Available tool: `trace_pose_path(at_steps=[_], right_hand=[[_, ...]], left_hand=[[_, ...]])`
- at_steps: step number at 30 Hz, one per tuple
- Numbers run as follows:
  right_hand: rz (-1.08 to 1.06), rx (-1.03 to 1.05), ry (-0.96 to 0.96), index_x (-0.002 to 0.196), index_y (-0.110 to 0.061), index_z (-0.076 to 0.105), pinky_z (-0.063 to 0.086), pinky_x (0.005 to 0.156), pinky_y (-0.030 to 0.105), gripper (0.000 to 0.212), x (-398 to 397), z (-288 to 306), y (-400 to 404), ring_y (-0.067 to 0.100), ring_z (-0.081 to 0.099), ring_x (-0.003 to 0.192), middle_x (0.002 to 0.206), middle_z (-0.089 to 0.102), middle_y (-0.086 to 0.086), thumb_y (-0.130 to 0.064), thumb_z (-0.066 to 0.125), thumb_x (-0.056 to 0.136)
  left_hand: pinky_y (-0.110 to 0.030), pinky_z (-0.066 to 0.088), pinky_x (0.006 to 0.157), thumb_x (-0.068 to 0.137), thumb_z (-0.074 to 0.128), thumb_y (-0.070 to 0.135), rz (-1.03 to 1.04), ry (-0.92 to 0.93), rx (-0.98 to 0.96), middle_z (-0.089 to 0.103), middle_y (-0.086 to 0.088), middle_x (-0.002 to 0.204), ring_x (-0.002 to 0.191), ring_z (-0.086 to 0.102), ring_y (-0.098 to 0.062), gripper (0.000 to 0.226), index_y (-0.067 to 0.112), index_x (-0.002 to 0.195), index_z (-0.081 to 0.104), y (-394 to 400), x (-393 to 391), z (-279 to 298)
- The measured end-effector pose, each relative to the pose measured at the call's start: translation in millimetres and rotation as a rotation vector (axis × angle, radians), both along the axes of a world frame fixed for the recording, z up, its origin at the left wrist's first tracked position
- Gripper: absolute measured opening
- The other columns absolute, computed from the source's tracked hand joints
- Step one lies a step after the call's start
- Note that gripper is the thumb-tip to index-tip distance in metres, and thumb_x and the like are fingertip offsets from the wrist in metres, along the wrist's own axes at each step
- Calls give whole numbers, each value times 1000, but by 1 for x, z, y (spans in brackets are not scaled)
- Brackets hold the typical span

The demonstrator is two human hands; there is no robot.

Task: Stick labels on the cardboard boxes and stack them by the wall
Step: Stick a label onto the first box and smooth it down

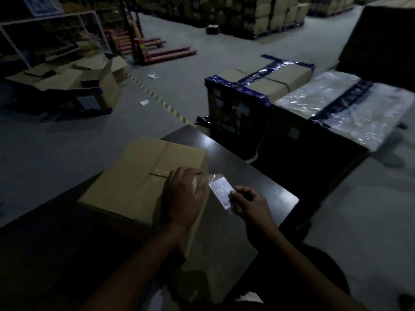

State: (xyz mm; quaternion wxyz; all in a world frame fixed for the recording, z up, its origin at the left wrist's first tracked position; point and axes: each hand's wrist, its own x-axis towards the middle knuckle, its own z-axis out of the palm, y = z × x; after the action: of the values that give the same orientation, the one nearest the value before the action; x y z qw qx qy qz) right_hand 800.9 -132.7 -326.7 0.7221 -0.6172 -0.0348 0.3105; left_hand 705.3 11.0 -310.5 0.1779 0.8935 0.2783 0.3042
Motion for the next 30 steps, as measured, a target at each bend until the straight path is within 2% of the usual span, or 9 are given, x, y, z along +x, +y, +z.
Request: trace_pose_path(at_steps=[6, 9, 12, 16, 19, 23, 26, 28, 30], right_hand=[[-183, -191, 97, 108, 3, 59, 48, 44, 18, 22, 12, -28, -92, 5, 62, 47, 78, 66, 11, 7, 63, 87], [-275, -234, 216, 104, 8, 63, 45, 39, 18, 16, 10, -51, -135, 7, 60, 40, 67, 68, 12, 9, 59, 89], [-367, -293, 291, 99, 8, 65, 42, 36, 18, 14, 8, -76, -171, 9, 57, 37, 71, 65, 17, 9, 54, 91], [-477, -368, 420, 100, 4, 67, 50, 51, 27, 17, 13, -119, -213, 26, 62, 59, 78, 67, 18, 2, 53, 91], [-512, -424, 517, 97, 2, 67, 55, 54, 36, 15, 25, -149, -243, 35, 66, 72, 93, 69, 25, 2, 54, 89], [-507, -485, 544, 92, 8, 67, 56, 78, 58, 11, 48, -179, -275, 44, 68, 87, 97, 68, 30, 5, 58, 86], [-505, -497, 529, 81, 2, 68, 56, 75, 51, 9, 65, -186, -291, 38, 67, 81, 91, 68, 27, 3, 60, 86], [-493, -538, 532, 93, 3, 69, 51, 59, 37, 11, 75, -197, -302, 30, 62, 69, 88, 66, 21, -6, 66, 86], [-443, -617, 543, 104, 4, 67, 38, 50, 27, 30, 80, -215, -315, 20, 51, 57, 80, 62, 14, -18, 73, 85]], left_hand=[[-37, 51, 76, 92, 68, 26, -329, 14, -116, 61, 3, 102, 95, 58, -19, 15, 22, 106, 67, -94, 37, -41], [-40, 53, 79, 91, 62, 36, -427, 163, -235, 61, 3, 107, 100, 59, -21, 24, 22, 109, 65, -131, 46, -85], [-35, 49, 81, 92, 60, 39, -545, 387, -207, 60, 4, 114, 106, 58, -19, 28, 26, 116, 62, -161, 53, -119], [-36, 46, 88, 87, 63, 38, -693, 566, -172, 61, 1, 115, 108, 59, -22, 35, 23, 119, 62, -201, 70, -148], [-36, 44, 94, 91, 61, 40, -733, 698, -123, 58, 0, 122, 115, 56, -22, 41, 24, 128, 57, -230, 85, -160], [-36, 44, 97, 92, 60, 42, -752, 772, -131, 57, 1, 124, 119, 54, -21, 43, 25, 131, 54, -258, 105, -167], [-37, 44, 97, 93, 59, 42, -748, 785, -140, 57, 0, 126, 119, 54, -21, 46, 24, 134, 53, -274, 124, -167], [-37, 44, 97, 93, 59, 42, -738, 789, -142, 57, 0, 126, 119, 55, -21, 46, 24, 134, 53, -283, 135, -167], [-37, 45, 97, 93, 60, 42, -721, 785, -153, 58, 1, 126, 118, 55, -20, 45, 25, 133, 54, -288, 142, -166]])
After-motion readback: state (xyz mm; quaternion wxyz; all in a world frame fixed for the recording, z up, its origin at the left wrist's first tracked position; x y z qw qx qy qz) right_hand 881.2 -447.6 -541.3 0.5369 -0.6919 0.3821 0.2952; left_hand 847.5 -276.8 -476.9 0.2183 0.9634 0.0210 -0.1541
